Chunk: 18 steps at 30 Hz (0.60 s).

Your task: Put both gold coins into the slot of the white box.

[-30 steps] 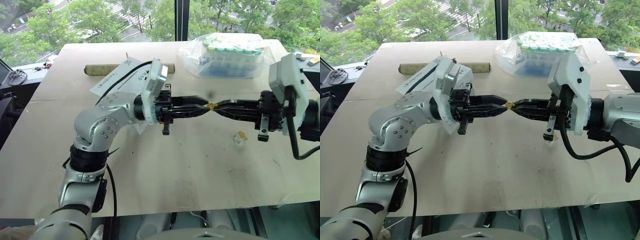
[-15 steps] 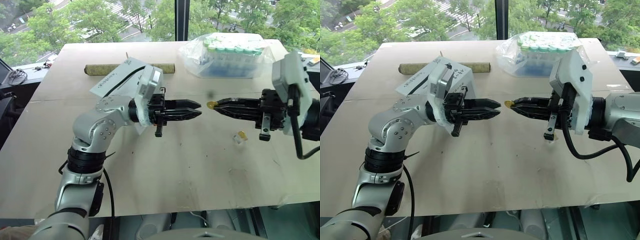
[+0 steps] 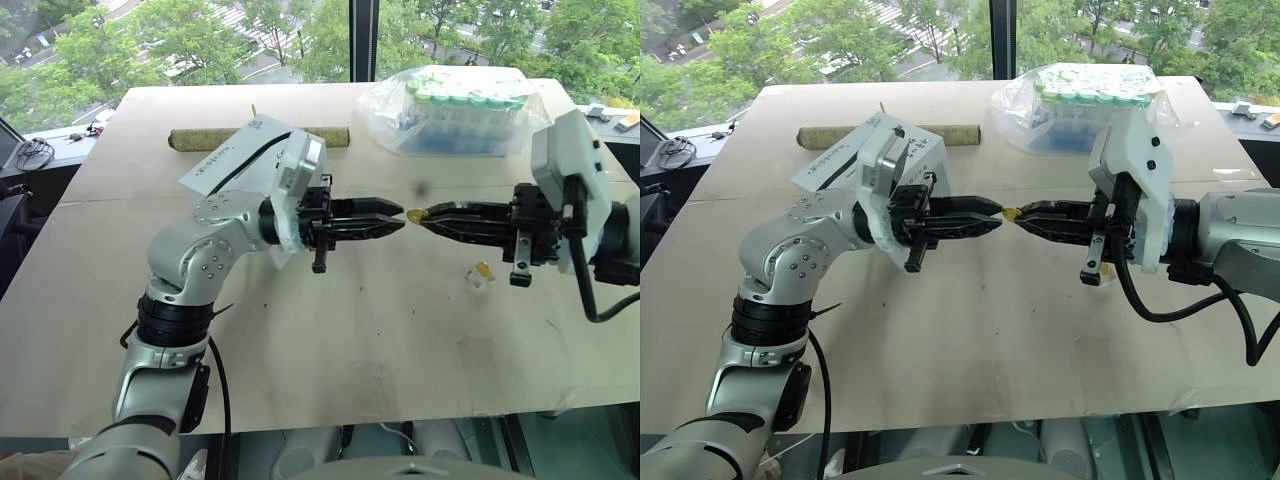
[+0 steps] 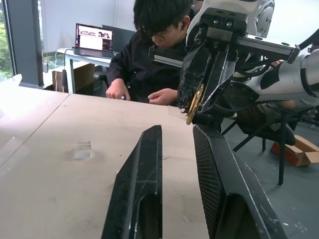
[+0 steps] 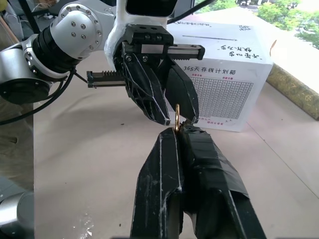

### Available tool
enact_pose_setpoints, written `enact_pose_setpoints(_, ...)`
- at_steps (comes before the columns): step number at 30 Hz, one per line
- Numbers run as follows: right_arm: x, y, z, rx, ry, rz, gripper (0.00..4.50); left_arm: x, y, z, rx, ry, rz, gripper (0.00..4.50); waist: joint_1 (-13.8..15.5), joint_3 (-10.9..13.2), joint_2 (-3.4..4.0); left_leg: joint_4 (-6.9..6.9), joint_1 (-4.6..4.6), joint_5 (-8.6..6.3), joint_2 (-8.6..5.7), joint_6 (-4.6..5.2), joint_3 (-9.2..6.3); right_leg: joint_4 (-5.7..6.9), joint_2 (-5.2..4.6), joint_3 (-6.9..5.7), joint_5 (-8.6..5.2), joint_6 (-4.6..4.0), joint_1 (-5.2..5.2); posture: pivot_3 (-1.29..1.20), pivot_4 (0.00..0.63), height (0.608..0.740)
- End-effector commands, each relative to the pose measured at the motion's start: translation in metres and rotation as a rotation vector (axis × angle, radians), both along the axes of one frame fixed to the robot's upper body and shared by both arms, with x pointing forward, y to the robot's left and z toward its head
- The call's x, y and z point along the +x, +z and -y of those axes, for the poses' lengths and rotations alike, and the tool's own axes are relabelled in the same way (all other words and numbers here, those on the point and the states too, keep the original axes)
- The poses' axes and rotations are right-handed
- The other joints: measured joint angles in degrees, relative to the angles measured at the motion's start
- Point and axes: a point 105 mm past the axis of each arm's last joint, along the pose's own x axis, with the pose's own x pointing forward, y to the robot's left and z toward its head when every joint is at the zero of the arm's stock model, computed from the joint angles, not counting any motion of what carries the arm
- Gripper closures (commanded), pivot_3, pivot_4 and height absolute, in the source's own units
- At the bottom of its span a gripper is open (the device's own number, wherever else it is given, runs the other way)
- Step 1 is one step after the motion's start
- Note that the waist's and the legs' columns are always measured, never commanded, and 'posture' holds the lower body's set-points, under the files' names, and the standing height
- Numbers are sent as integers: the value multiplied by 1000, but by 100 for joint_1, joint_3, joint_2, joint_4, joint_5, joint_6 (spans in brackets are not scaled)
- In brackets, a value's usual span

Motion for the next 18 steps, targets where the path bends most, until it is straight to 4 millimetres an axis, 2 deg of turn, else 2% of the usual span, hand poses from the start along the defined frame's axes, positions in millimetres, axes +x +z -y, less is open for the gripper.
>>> enact_pose_setpoints(1,-1,8,-2,19,9,46,4500,-8,14,3,-24,-29,52,3518,1,0,0,0,0,0,0,0,0,0,0,0,0,0,0,0,150,740)
enact_pose_setpoints(18,1,9,-7,30,18,57,4500,-11,19,8,-21,-54,42,3518,0,0,0,0,0,0,0,0,0,0,0,0,0,0,0,0,150,740)
